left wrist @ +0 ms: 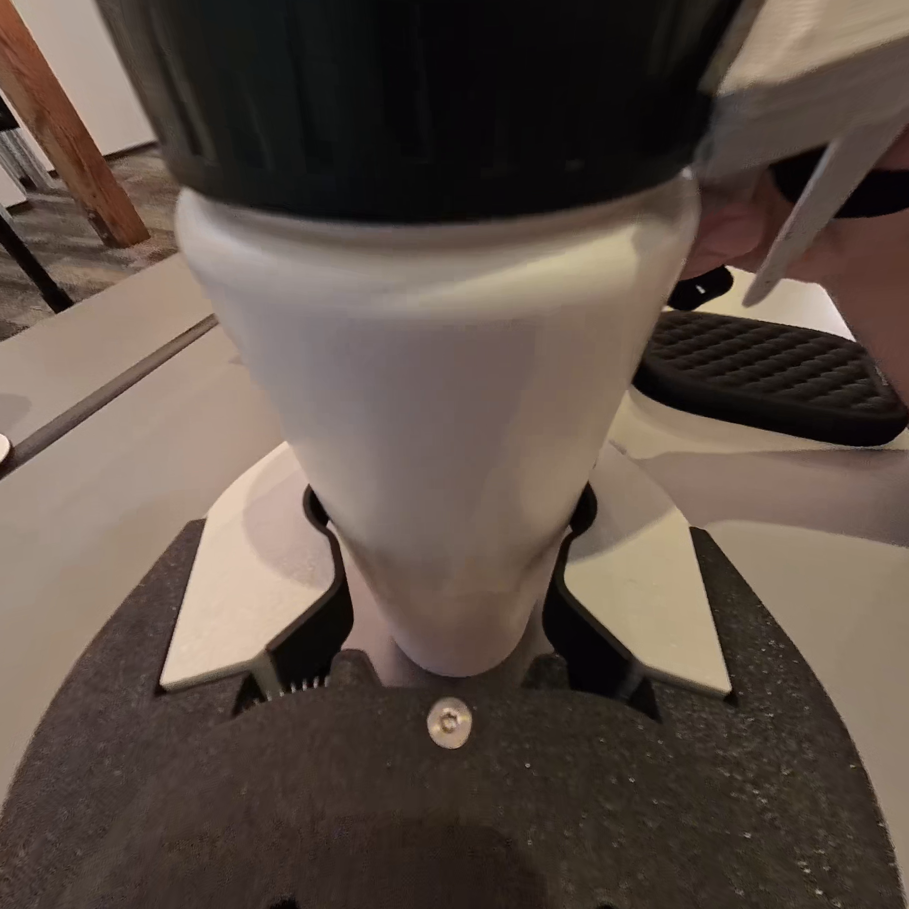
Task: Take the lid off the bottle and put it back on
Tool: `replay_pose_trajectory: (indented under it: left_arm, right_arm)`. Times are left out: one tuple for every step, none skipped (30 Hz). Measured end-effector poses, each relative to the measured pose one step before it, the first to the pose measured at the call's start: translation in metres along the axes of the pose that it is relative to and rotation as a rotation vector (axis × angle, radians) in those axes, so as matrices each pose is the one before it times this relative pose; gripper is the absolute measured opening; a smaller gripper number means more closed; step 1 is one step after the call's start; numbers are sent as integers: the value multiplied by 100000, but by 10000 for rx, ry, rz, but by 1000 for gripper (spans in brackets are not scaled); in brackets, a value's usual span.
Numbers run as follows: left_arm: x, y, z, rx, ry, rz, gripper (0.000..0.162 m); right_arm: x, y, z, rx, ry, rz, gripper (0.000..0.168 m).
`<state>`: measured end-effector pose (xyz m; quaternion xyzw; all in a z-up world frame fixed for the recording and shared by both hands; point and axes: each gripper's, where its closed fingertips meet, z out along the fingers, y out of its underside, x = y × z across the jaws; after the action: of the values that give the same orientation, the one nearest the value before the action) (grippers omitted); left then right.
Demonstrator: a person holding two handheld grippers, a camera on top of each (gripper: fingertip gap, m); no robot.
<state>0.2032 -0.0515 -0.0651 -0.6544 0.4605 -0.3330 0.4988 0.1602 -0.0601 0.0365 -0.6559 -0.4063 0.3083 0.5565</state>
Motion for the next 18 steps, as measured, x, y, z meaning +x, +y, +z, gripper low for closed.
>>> replay_pose_trajectory:
  left_arm:
    - [13,33,-1,-51,-34,31,98]
    - [24,17,-25,9,-38,-2,98]
    - [4,16,-42,-4,-48,-25,98]
    - [-21,16,-32,-26,-39,-15,98]
    - [18,24,-31,-34,-15,22,98]
    - [-47,14,-14,-38,-53,-33,98]
    - [-9,5,3,-16,-14,-3,98]
    - [-3,10,1,-30,-16,21,98]
    - [-6,10,0,-30,-18,22,98]
    - [-11,0,11,-4,-17,8,98]
    - [3,-2,18,-14,-12,7,98]
    - [-3,-6,34,-14,11,5,98]
    - [-20,-22,43,2,34,-66,98]
    - [22,-36,14,33,89,-55,98]
    - [-65,-11,-37,42,-15,-10,99]
    - [-17,-24,-81,47,34,-134,99]
    - [190,-91,-113,110,236,-251,99]
    - [116,-133,-121,93,247,-378,99]
  right_arm:
    - [-74,11,-12,-14,34,-42,69]
    - [-70,13,-5,-16,38,-16,69]
    - [-46,1,10,-8,57,9,69]
    - [-52,-4,10,-5,59,-8,69]
    - [-25,5,-6,-9,59,-21,69]
    - [8,13,-4,-6,68,-1,68]
    - [-5,-4,-5,3,27,12,68]
    - [-21,-1,-12,9,4,-12,68]
    - [-6,1,-17,11,-3,-7,68]
    - [9,5,-25,1,-4,2,68]
    - [28,14,-37,-5,7,1,68]
    - [83,11,-35,14,65,-7,68]
    - [112,-14,-26,84,116,2,68]
    - [39,-22,3,152,97,-8,68]
    - [100,223,34,46,169,-38,68]
    - [320,585,57,-127,356,5,73]
    - [402,707,81,-89,417,107,91]
    - [218,609,77,79,269,203,94]
